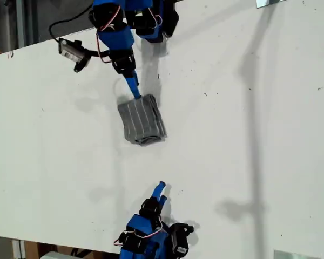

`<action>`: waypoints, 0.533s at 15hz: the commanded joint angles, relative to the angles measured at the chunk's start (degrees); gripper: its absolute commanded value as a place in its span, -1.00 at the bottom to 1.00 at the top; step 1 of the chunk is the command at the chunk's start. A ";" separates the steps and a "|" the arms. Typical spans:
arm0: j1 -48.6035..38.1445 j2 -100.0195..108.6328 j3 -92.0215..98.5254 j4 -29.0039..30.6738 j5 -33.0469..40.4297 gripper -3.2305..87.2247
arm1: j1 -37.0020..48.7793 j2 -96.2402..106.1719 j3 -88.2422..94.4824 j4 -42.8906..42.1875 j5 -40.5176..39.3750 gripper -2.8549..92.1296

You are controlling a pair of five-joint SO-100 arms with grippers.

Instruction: Grasp corners of a square towel and fold twice.

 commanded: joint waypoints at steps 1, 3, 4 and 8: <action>-1.05 21.80 4.92 7.21 -0.18 -0.36 | -7.91 24.52 20.83 -2.02 10.55 -0.25; -2.64 46.76 11.16 17.93 -1.58 -0.36 | -14.06 35.68 26.28 0.79 14.50 -0.25; -2.99 53.26 13.27 21.97 -2.55 -0.36 | -15.47 35.95 27.16 1.41 15.38 -0.25; -2.29 53.00 17.31 19.07 -1.32 -0.36 | -23.91 36.47 35.42 5.54 29.27 -0.28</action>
